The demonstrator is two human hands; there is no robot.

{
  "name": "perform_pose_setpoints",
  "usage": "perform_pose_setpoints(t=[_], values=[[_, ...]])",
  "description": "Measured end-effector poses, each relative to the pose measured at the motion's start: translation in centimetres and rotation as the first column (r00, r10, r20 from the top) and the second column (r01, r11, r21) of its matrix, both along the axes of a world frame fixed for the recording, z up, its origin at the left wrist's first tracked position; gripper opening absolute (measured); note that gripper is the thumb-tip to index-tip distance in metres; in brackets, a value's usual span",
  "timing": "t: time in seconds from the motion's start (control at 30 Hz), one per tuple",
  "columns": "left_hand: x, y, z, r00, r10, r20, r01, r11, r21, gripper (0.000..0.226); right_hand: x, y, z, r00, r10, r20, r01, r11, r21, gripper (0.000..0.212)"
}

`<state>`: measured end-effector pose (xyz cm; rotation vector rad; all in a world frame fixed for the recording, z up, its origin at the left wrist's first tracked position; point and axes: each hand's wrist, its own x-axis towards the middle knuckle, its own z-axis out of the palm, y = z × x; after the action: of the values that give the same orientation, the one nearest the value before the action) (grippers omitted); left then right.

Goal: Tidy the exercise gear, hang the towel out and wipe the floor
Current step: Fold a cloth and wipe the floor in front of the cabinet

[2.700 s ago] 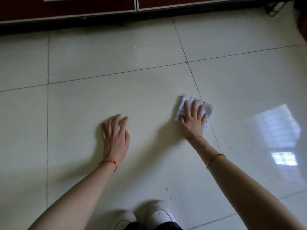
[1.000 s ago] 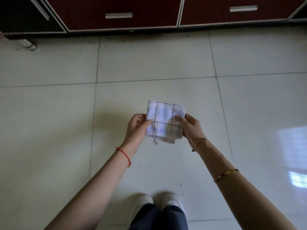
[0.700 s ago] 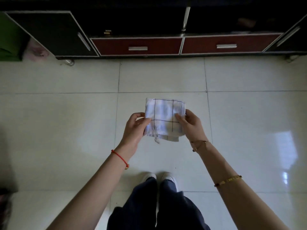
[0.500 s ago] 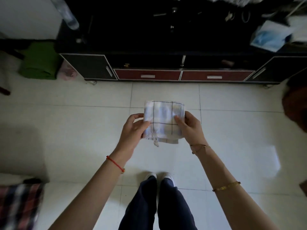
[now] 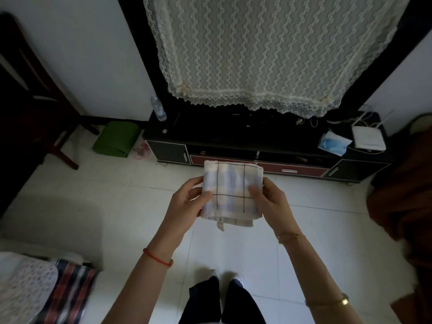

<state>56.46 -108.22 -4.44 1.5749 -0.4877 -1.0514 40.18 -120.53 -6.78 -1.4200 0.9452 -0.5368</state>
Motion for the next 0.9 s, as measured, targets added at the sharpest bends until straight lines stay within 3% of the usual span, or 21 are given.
perform_pose_setpoints(t=[0.2,0.5,0.9], values=[[-0.9,2.2,3.4,0.999,0.041,-0.009,-0.042,0.998,-0.056,0.035,-0.2,1.0,3.8,0.999,0.038,0.034,-0.036,0.998,-0.046,0.016],[0.1,4.6,4.1,0.988,0.154,-0.027,-0.156,0.983,-0.098,0.036,2.6,1.6,5.1,0.986,0.157,0.060,-0.151,0.985,-0.083,0.015],[13.0,10.1,3.1,0.891,0.454,-0.027,-0.455,0.888,-0.075,0.035,19.8,4.4,5.3,0.909,0.413,0.055,-0.413,0.911,-0.018,0.017]])
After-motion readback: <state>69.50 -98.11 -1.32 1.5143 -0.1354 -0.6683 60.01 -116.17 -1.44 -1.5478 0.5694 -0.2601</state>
